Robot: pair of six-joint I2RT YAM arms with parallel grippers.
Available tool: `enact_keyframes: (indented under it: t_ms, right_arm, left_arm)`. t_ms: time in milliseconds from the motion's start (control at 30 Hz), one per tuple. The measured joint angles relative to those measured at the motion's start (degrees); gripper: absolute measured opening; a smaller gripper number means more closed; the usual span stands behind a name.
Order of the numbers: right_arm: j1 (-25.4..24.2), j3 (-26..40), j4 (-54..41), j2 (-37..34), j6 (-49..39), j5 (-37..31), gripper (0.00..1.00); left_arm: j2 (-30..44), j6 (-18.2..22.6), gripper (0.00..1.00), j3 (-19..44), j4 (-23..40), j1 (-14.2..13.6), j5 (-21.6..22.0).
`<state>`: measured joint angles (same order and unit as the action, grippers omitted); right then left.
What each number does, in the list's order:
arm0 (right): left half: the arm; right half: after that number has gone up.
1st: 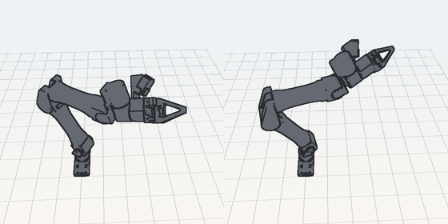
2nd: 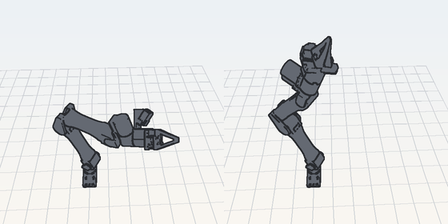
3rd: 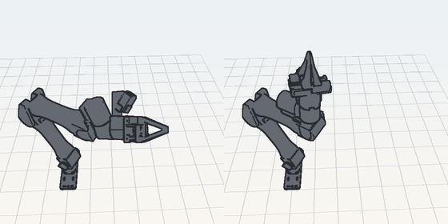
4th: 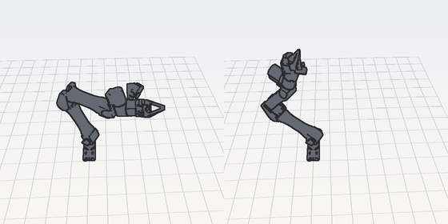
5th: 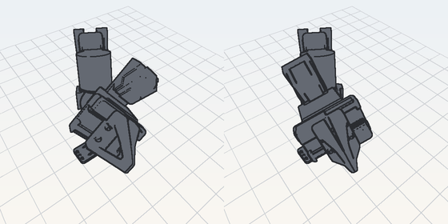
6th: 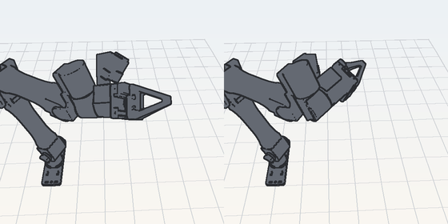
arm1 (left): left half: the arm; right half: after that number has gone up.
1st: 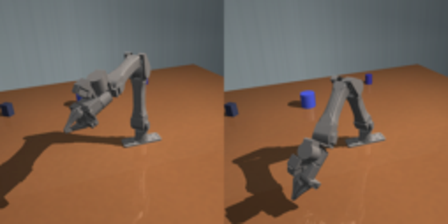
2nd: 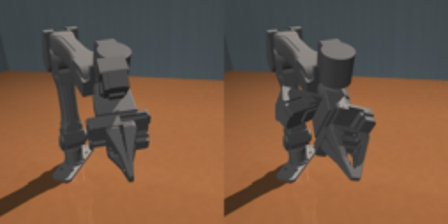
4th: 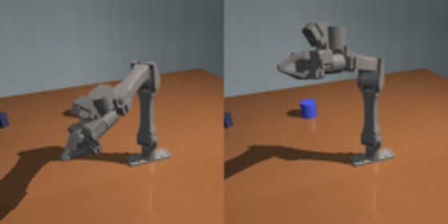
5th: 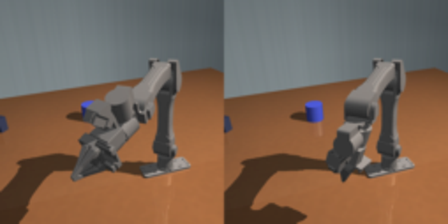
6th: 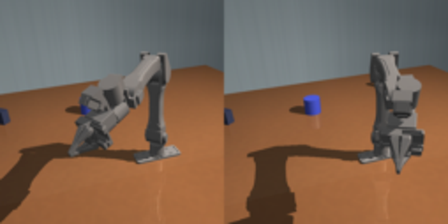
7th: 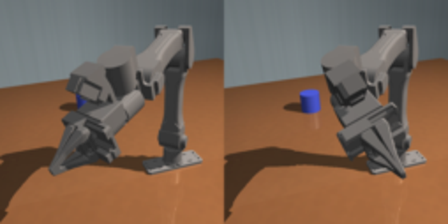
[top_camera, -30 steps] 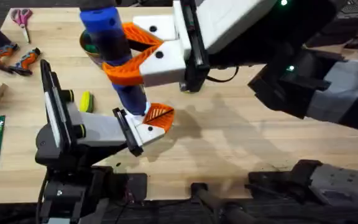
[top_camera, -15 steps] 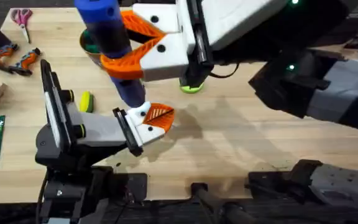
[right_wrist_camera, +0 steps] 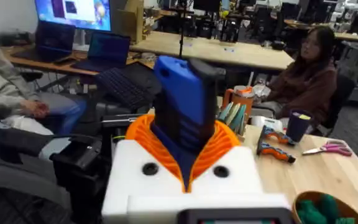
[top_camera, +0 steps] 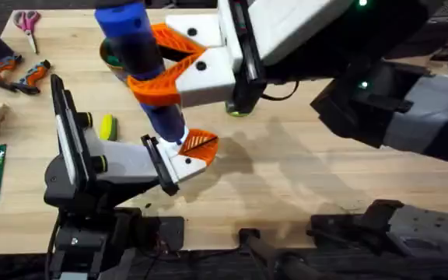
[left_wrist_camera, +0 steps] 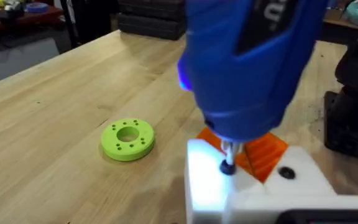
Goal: Pick up the gripper from the table and insert it into the empty holder that is missing its gripper. Then pick up a screw, insert it into the mounting hole, and use the screwdriver to tighten it. Finally, clean up the table by picking up the vegetable and placing it into the bucket.
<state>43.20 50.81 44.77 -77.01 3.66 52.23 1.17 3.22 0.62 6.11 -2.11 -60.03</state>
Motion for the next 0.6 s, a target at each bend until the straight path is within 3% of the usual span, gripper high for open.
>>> enact_keyframes:
  t_ms: [600]
  right_arm:
    - [-0.15, 0.0, -1.29, 0.0, -0.26, 0.15, 0.027]
  left_arm:
    - [0.0, -0.02, 0.004, 0.0, 0.0, 0.0, 0.0]
